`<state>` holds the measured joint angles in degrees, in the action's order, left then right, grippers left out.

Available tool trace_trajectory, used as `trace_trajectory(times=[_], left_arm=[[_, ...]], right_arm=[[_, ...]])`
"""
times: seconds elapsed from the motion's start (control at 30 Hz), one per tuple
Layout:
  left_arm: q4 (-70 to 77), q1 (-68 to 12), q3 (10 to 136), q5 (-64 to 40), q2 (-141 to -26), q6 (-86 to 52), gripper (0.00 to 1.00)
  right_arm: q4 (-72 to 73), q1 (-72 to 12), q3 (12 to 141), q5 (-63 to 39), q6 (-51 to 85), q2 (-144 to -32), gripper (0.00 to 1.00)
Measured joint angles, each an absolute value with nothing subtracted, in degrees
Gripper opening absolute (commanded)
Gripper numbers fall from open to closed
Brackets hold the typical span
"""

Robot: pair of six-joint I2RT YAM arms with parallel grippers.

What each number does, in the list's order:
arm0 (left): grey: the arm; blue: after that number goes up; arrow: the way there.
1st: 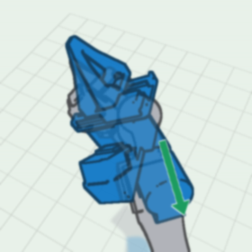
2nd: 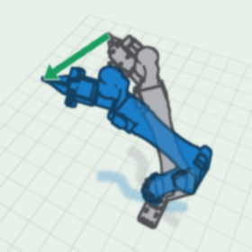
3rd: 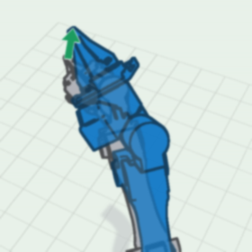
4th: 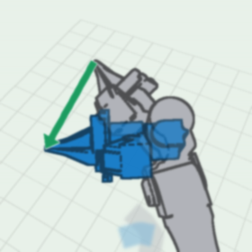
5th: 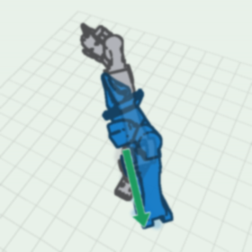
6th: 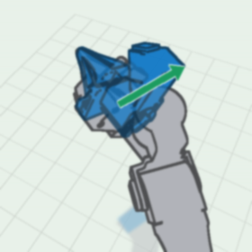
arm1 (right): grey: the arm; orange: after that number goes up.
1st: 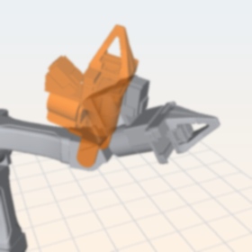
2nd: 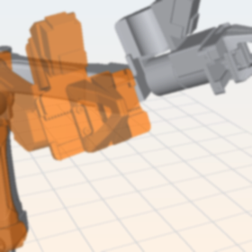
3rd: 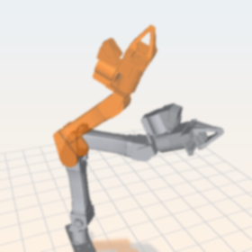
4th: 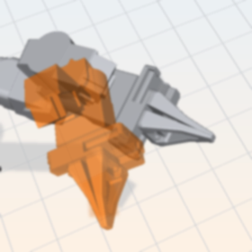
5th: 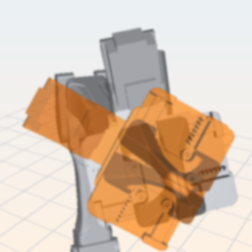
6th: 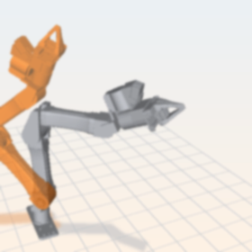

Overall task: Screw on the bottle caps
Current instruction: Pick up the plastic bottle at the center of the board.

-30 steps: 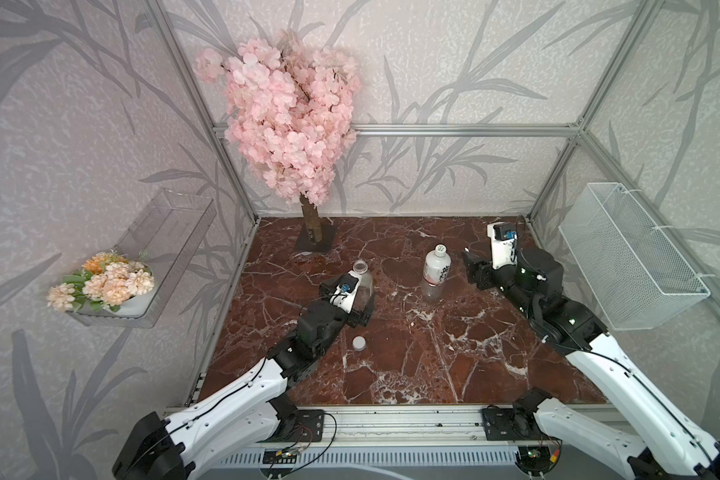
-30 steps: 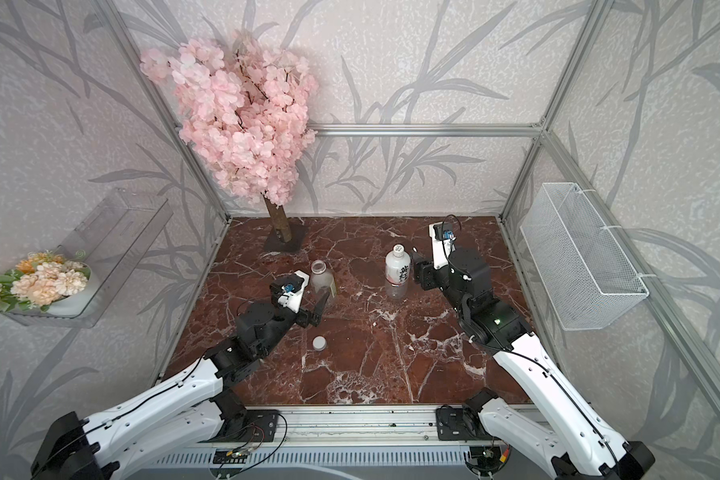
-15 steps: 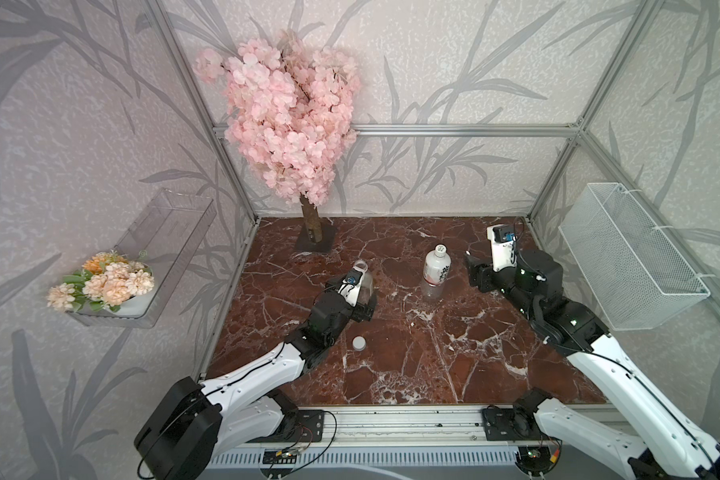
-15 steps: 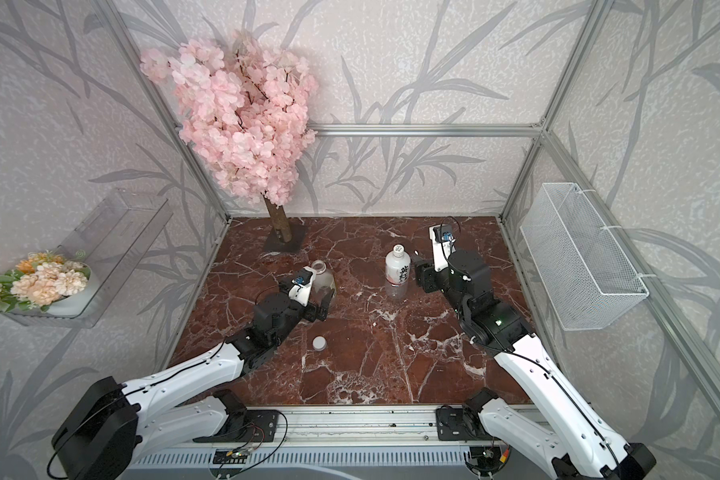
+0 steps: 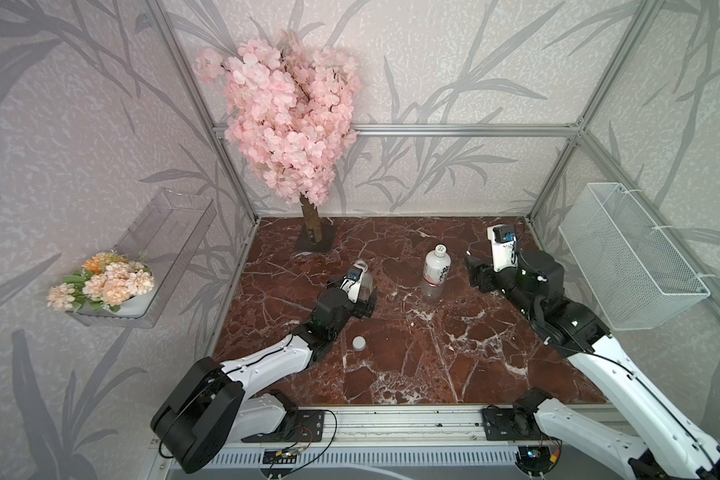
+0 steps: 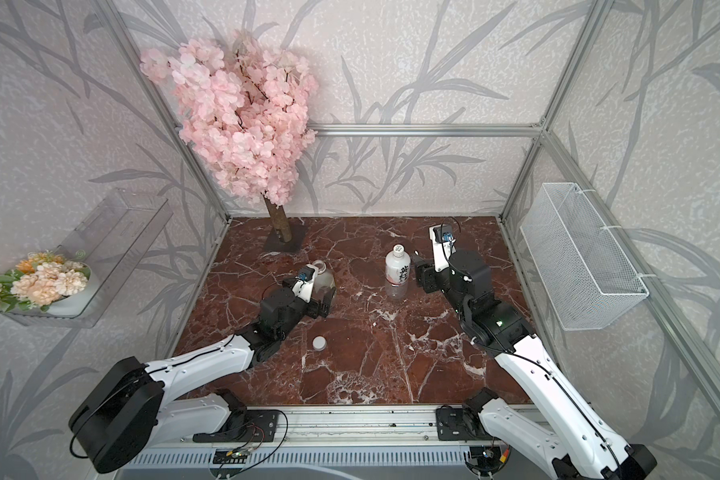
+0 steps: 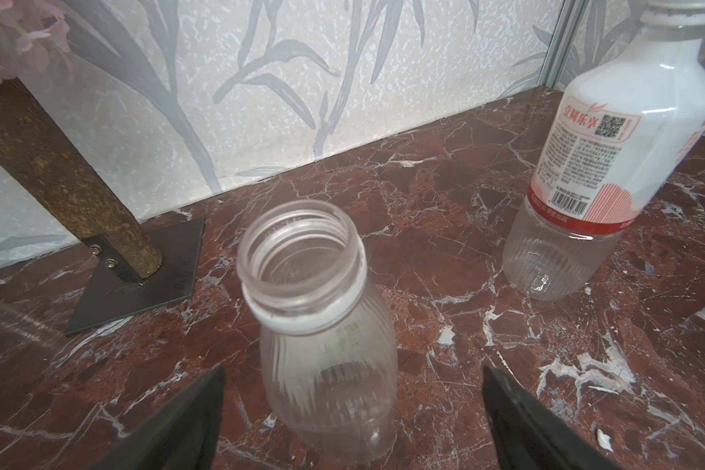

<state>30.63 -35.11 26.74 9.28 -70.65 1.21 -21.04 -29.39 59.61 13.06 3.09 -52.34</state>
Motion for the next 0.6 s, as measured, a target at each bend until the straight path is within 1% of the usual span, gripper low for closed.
trace_trajectory(times=[0.6], left_arm=[[35.7, -34.3, 26.7, 8.9, -75.4, -0.2, 1.0]], right_arm=[[-21.0, -29.4, 59.5, 13.5, 2.9, -51.3, 0.77]])
